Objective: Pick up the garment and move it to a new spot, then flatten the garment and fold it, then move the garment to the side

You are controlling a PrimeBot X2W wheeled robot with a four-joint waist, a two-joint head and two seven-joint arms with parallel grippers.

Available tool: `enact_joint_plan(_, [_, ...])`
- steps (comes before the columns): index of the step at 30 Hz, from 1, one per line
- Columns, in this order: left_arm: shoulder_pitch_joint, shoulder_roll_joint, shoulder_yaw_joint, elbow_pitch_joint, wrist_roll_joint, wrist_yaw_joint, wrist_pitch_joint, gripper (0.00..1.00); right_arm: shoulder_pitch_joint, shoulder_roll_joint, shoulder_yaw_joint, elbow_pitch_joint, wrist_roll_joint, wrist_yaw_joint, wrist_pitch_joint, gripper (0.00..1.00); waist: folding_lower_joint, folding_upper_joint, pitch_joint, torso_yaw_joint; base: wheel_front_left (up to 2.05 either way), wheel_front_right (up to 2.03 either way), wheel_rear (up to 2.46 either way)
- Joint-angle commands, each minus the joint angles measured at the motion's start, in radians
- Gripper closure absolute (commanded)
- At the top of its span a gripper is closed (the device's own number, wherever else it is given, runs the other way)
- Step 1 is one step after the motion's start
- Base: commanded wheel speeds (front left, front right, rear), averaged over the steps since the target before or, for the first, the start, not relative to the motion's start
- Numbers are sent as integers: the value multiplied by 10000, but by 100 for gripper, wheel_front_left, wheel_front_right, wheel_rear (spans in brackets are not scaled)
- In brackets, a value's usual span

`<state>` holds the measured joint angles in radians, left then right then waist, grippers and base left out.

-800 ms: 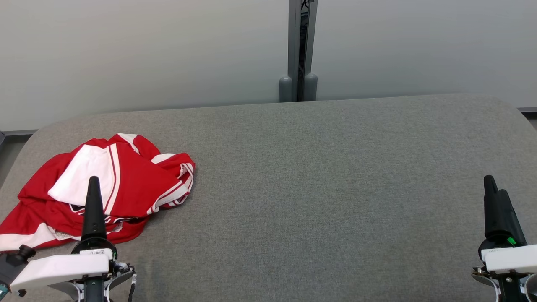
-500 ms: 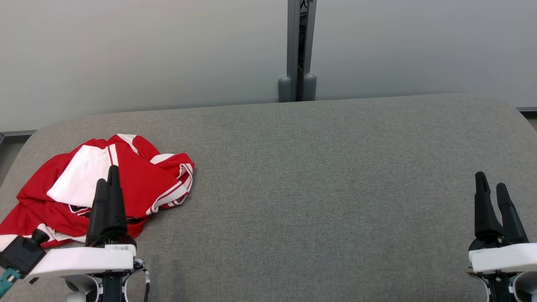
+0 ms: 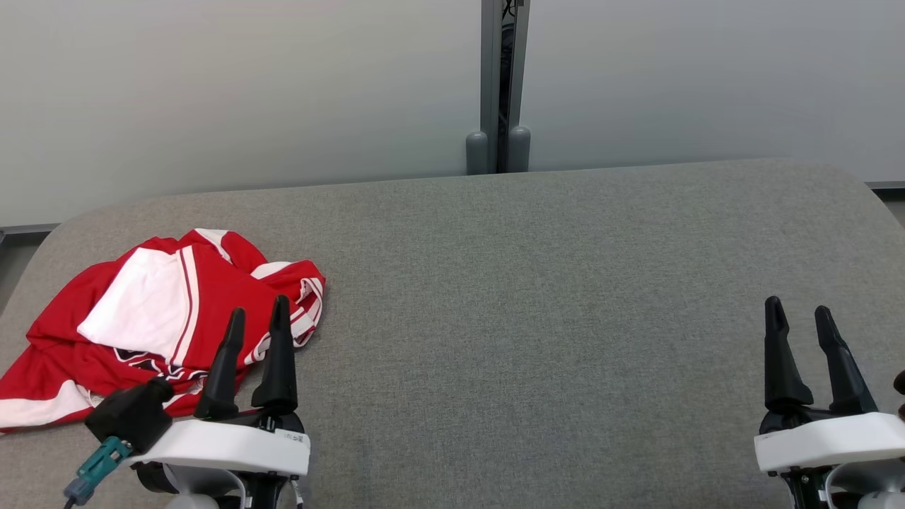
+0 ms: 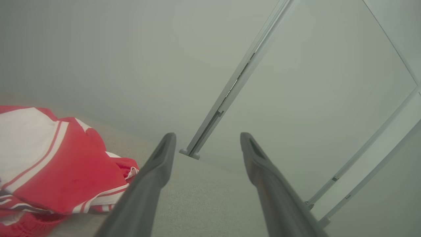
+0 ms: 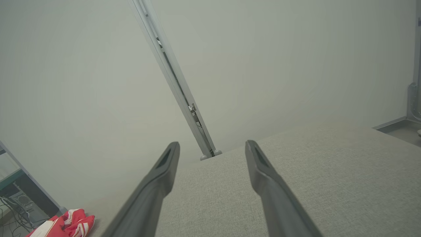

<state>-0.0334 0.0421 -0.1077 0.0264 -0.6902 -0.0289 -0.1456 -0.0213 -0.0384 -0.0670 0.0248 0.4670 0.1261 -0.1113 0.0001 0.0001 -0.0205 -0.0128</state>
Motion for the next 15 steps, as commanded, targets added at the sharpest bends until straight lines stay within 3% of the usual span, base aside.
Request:
enact_joint_plan(1, [-73, 66, -104, -43, 413, 95, -96, 0, -63, -92, 51, -25, -371, 42, -133, 0, 0, -1, -6, -3, 0, 0, 0])
enact_joint_plan(15, [-45, 74, -718, 1031, 2112, 502, -384, 0, -73, -110, 386, 878, -1674, 50, -520, 0, 0, -1, -64, -19, 0, 0, 0])
